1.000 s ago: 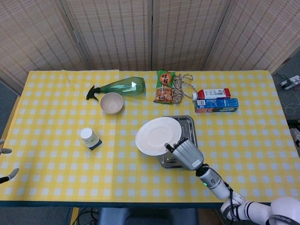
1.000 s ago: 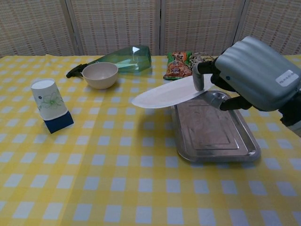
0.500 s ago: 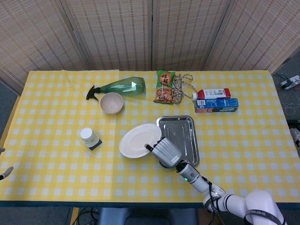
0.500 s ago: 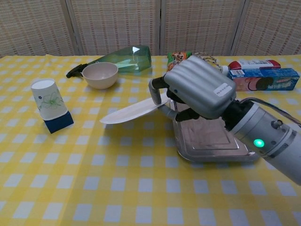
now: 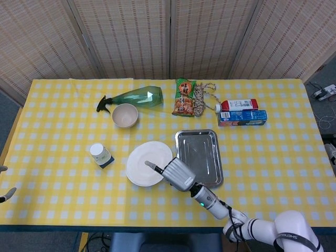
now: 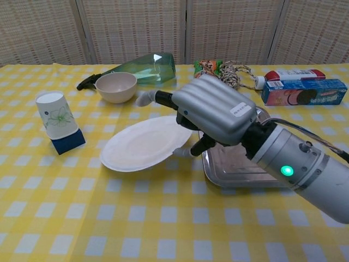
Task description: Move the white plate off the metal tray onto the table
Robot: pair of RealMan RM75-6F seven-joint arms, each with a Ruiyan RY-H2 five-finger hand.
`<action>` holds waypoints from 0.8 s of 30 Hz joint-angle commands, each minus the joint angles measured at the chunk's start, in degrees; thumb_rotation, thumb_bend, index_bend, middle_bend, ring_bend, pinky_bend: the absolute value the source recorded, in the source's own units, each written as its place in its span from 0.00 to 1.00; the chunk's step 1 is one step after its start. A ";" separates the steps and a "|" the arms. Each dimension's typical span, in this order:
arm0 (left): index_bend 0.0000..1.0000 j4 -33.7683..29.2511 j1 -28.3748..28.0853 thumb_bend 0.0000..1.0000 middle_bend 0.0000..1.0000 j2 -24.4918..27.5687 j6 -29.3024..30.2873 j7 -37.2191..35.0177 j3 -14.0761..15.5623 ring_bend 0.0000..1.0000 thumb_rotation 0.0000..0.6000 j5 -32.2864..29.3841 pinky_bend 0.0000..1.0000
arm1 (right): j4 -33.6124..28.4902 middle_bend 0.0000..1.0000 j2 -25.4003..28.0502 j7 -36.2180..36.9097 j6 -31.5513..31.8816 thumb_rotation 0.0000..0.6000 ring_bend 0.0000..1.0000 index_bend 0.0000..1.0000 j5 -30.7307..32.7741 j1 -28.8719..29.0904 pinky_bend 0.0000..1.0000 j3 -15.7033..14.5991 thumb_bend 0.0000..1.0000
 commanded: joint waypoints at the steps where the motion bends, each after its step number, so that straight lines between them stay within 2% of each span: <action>1: 0.47 -0.06 0.00 0.00 0.21 -0.03 -0.05 0.19 0.06 0.26 1.00 0.02 0.56 | -9.04 0.99 5.84 -5.57 -2.12 1.00 1.00 0.17 1.99 -1.73 1.00 -0.93 0.00; 6: 0.47 -0.45 0.12 0.00 0.21 0.05 0.13 0.66 0.32 0.26 1.00 0.45 0.56 | -19.38 0.92 13.11 -13.79 -3.26 1.00 0.99 0.17 4.50 -4.87 1.00 -2.36 0.00; 9: 0.47 -0.57 0.13 0.00 0.21 0.03 0.24 0.87 0.40 0.26 1.00 0.70 0.56 | -24.53 0.81 17.42 -19.96 -3.15 1.00 0.91 0.19 6.63 -7.39 1.00 -3.15 0.00; 12: 0.47 -0.76 0.07 0.00 0.21 0.02 0.04 1.08 0.67 0.26 1.00 1.08 0.56 | -29.27 0.68 21.88 -26.21 -2.23 1.00 0.78 0.30 9.29 -10.37 0.98 -3.91 0.00; 14: 0.47 -0.99 0.00 0.00 0.21 0.01 -0.13 1.11 0.98 0.26 1.00 1.64 0.56 | -32.43 0.63 25.04 -29.80 -1.02 1.00 0.71 0.34 11.69 -12.79 0.92 -4.41 0.00; 16: 0.46 -1.34 -0.10 0.00 0.21 0.10 -0.42 0.71 1.45 0.26 1.00 2.51 0.56 | -35.11 0.55 28.07 -32.29 0.89 1.00 0.61 0.36 14.02 -15.42 0.78 -4.90 0.00; 19: 0.46 -1.80 -0.26 0.00 0.22 0.23 -0.86 0.15 2.22 0.26 1.00 3.90 0.56 | -37.60 0.51 31.82 -32.73 4.65 1.00 0.52 0.36 16.14 -19.33 0.61 -5.74 0.00; 24: 0.45 -2.53 -0.53 0.00 0.22 0.29 -1.52 0.03 3.30 0.26 1.00 5.66 0.56 | -37.98 0.49 36.11 -28.42 11.19 1.00 0.48 0.36 17.02 -25.32 0.52 -6.98 0.00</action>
